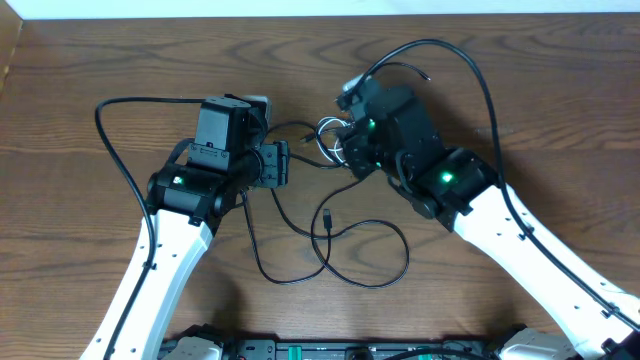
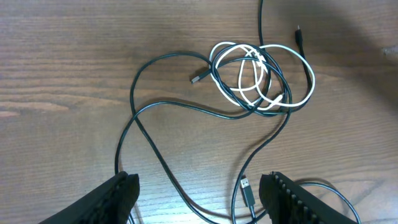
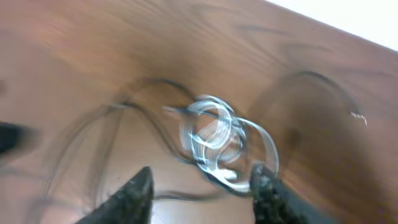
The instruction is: Untangle cables
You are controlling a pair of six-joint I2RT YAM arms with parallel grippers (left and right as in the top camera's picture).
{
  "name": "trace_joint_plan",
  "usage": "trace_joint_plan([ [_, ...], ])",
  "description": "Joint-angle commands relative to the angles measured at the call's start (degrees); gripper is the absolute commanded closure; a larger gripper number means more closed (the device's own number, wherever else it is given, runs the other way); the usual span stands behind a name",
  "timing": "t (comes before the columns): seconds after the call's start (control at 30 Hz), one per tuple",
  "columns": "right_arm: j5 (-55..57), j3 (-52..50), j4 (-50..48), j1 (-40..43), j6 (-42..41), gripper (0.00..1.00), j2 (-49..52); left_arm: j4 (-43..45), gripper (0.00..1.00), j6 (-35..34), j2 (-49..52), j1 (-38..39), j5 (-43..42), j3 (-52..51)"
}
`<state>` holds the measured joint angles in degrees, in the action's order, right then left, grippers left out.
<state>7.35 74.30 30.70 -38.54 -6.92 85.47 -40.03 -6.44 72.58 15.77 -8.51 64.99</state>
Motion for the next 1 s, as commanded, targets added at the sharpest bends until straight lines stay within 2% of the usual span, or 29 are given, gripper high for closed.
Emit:
trace_joint_plan([
  [0.0, 12.15, 0.50, 2.23, 0.46, -5.42, 0.44, 3.78, 0.02, 0.32, 2.12, -0.76, -0.20, 0.39, 0.61],
  [0.1, 9.68, 0.46, 3.34, 1.14, -14.19, 0.39, 8.87, 0.00, 0.32, 2.12, -0.76, -0.20, 0.39, 0.61],
  [0.17, 6.21, 0.46, 2.25, 1.20, -16.65, 0.36, 12.63, -0.02, 0.32, 2.10, -0.76, -0.20, 0.39, 0.61],
  [0.37, -2.82, 0.46, -2.69, 0.98, -16.68, 0.34, 22.51, -0.09, 0.32, 2.10, -0.76, -0.20, 0.37, 0.61],
  [0.77, -1.79, 0.46, -4.28, 1.05, -16.72, 0.34, 26.18, -0.13, 0.32, 2.10, -0.72, -0.20, 0.37, 0.59],
  [0.87, 3.39, 0.46, -3.89, 1.05, -22.21, 0.33, 26.18, -0.24, 0.32, 2.10, -0.72, -0.20, 0.37, 0.59],
  [0.97, 10.25, 0.33, -2.58, 1.05, -33.70, 0.28, 26.18, -0.26, 0.32, 2.10, -0.72, -0.20, 0.37, 0.59],
])
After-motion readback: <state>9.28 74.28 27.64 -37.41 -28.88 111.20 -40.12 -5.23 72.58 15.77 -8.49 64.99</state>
